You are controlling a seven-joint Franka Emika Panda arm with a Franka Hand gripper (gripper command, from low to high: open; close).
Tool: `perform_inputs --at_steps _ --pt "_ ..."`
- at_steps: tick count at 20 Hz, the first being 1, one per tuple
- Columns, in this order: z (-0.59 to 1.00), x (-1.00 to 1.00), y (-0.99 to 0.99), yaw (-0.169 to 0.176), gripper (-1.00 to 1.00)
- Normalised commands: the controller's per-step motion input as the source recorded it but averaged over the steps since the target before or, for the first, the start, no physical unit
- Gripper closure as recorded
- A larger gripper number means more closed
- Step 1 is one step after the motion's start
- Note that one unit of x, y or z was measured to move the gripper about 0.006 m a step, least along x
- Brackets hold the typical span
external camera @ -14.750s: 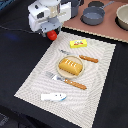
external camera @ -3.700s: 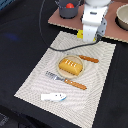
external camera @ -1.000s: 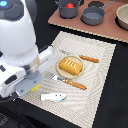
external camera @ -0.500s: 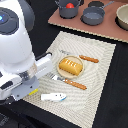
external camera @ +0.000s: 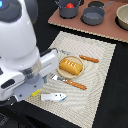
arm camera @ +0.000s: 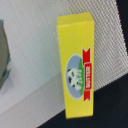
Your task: Interact with the objects in diverse but meaningful ways.
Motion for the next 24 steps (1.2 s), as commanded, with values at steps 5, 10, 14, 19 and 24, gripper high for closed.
perform_inputs --at_steps 5,10,14,19,24 --pt "0.54 0.75 0.73 0.0 -1.0" --pt "0.17 0.66 0.7 0.0 -1.0" --pt "-0.13 0.52 0.42 0.0 -1.0" --pt "-0.17 0.38 0.3 0.0 -1.0" --pt "-0.22 0.25 0.2 0.006 -1.0"
